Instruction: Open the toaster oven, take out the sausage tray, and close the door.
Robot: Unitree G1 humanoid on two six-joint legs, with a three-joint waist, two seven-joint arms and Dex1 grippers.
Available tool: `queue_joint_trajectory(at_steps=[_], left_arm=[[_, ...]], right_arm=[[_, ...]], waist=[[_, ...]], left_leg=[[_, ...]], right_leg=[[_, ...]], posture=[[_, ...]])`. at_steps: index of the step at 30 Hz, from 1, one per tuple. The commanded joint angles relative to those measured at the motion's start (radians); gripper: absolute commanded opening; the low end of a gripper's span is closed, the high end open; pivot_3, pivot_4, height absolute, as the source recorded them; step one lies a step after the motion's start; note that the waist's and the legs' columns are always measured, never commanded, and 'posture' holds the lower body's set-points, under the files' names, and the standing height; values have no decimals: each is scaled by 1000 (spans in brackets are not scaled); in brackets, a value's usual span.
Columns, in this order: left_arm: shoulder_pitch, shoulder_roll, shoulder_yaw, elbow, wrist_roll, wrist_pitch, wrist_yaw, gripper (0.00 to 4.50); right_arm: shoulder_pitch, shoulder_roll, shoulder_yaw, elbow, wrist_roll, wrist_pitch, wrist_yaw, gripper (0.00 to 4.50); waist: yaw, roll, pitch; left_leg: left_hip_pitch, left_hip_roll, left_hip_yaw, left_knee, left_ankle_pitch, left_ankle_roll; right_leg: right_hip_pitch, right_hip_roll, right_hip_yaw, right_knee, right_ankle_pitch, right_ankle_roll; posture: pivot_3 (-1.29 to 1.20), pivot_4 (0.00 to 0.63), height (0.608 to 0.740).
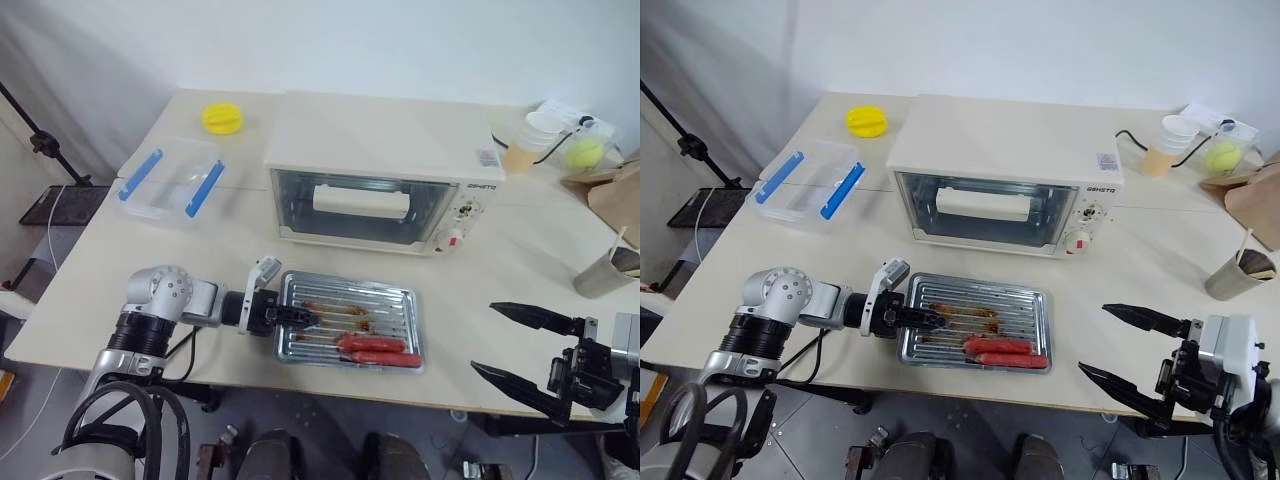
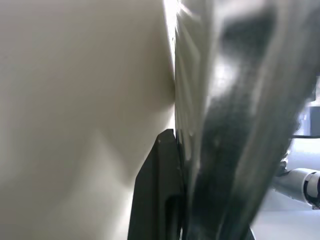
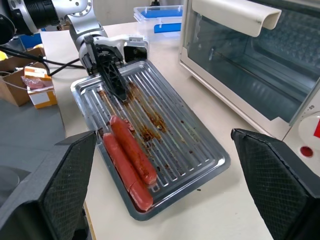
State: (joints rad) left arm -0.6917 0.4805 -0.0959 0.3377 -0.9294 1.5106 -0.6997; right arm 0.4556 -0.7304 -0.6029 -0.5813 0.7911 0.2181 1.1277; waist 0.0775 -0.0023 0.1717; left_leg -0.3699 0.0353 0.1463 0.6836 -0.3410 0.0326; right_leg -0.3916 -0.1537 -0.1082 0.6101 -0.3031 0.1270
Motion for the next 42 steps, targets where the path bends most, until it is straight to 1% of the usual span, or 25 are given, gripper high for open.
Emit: queue_joint_trajectory(at_steps=[1,2,4,7,11,12,13,15,17,19,21,23,25,27,28,30,32,34,35,36,38,42], left_arm=[[18,-42,-9,27,54,-20,5,1521],[22,-47,-5,19,59,-19,-1,1745],[35,-52,-9,-11,76,-41,-12,2392],[53,-47,-12,-55,92,-77,-39,3187],[101,20,-18,-163,124,-190,-108,4273],[114,35,-12,-178,139,-226,-112,4441],[129,58,-13,-197,156,-272,-129,4482],[181,137,-38,-259,227,-429,-198,4482],[225,194,-21,-272,281,-580,-252,4482],[283,240,34,-257,335,-807,-334,4482],[339,303,55,-233,388,-984,-444,4482],[395,340,99,-227,391,-1118,-557,4482],[427,362,169,-197,390,-1199,-583,4482],[440,372,212,-184,382,-1228,-598,4482],[462,391,251,-202,362,-1224,-613,4482],[498,391,371,-229,307,-1269,-628,4482],[529,396,436,-243,313,-1298,-607,4482],[624,444,536,-285,280,-1207,-606,4482],[659,451,574,-305,263,-1193,-614,4482],[681,453,596,-321,252,-1186,-617,4482],[721,438,627,-358,278,-1222,-586,4482],[777,413,649,-410,304,-1217,-515,4482]], right_arm=[[16,15,-48,-2,9,-30,15,4500],[17,18,-45,2,5,-34,18,4500],[21,23,-41,12,-5,-45,28,4500],[22,27,-32,30,-18,-61,43,4500],[19,29,-22,73,-36,-87,75,4500],[17,28,-22,86,-40,-92,85,4500],[17,26,-21,98,-43,-98,94,4500],[15,21,-24,126,-48,-108,118,4500],[11,15,-24,152,-53,-119,138,4500],[0,7,-25,182,-52,-127,160,4500],[-18,-2,-23,208,-46,-126,178,4500],[-34,-12,-17,227,-42,-122,195,4500],[-52,-26,-3,246,-43,-119,220,4500],[-71,-35,12,258,-46,-117,236,4500],[-90,-43,23,261,-42,-111,243,4500],[-131,-64,45,261,-34,-100,263,4500],[-169,-74,64,267,-35,-96,266,4500],[-208,-90,67,266,-23,-73,255,4500],[-216,-94,67,265,-19,-61,252,4500],[-222,-97,67,267,-18,-55,252,4500],[-227,-102,68,272,-23,-49,255,4500],[-228,-104,64,264,-27,-37,255,4500]], waist=[[0,0,0],[0,0,0],[-1,0,0],[0,0,0],[-4,-1,0],[-7,-1,0],[-8,-1,1],[-20,-1,1],[-34,-1,1],[-52,-1,1],[-60,-1,1],[-69,-1,1],[-71,0,2],[-66,-1,2],[-64,-1,3],[-66,-2,3],[-66,-2,3],[-70,-2,4],[-74,-2,4],[-76,-2,4],[-76,-2,4],[-70,-2,4]], left_leg=[[0,0,0,0,0,0],[0,-1,0,0,0,1],[-1,-2,0,0,0,1],[-1,-3,0,0,0,2],[-1,-6,0,0,0,3],[-1,-6,0,0,0,3],[-1,-5,0,0,0,3],[0,-5,0,0,1,3],[1,-4,1,-3,1,2],[1,-2,1,-4,1,1],[1,-2,2,-5,1,1],[0,-1,2,-6,1,1],[-1,-2,3,-9,0,1],[-2,-3,2,-9,0,2],[-2,-3,2,-9,0,3],[-2,-4,2,-9,-1,4],[-2,-4,2,-9,-1,4],[-2,-4,1,-9,-2,5],[-2,-4,2,-9,-2,5],[-2,-4,1,-9,-2,5],[-2,-3,1,-10,-3,5],[-2,-4,0,-10,-3,6]], right_leg=[[0,-1,0,0,0,1],[0,-1,0,0,1,1],[0,-2,0,0,1,1],[0,-4,0,0,1,2],[0,-8,-1,0,2,3],[0,-8,-1,0,2,4],[0,-8,-1,0,2,4],[0,-8,-1,0,2,4],[-1,-8,-1,0,2,4],[-2,-7,-1,0,2,3],[-3,-10,-1,0,2,3],[-4,-10,-2,0,1,2],[-6,-11,-4,-1,1,2],[-6,-13,-5,-2,1,2],[-6,-13,-6,-2,1,2],[-6,-13,-8,-2,2,3],[-6,-14,-9,-2,2,3],[-5,-13,-12,-2,2,4],[-5,-13,-13,-2,2,4],[-5,-13,-13,-1,2,4],[-5,-13,-16,0,2,4],[-2,-13,-19,-2,2,4]], posture=[[0,150,740],[0,150,740],[0,150,740],[0,150,740],[0,150,740],[0,150,740],[0,150,740],[0,150,740],[0,150,740],[0,150,740],[0,150,740],[0,150,740],[0,150,740],[0,150,740],[0,150,740],[0,150,740],[0,150,740],[0,150,740],[0,150,740],[0,150,740],[0,150,740],[0,150,740]])
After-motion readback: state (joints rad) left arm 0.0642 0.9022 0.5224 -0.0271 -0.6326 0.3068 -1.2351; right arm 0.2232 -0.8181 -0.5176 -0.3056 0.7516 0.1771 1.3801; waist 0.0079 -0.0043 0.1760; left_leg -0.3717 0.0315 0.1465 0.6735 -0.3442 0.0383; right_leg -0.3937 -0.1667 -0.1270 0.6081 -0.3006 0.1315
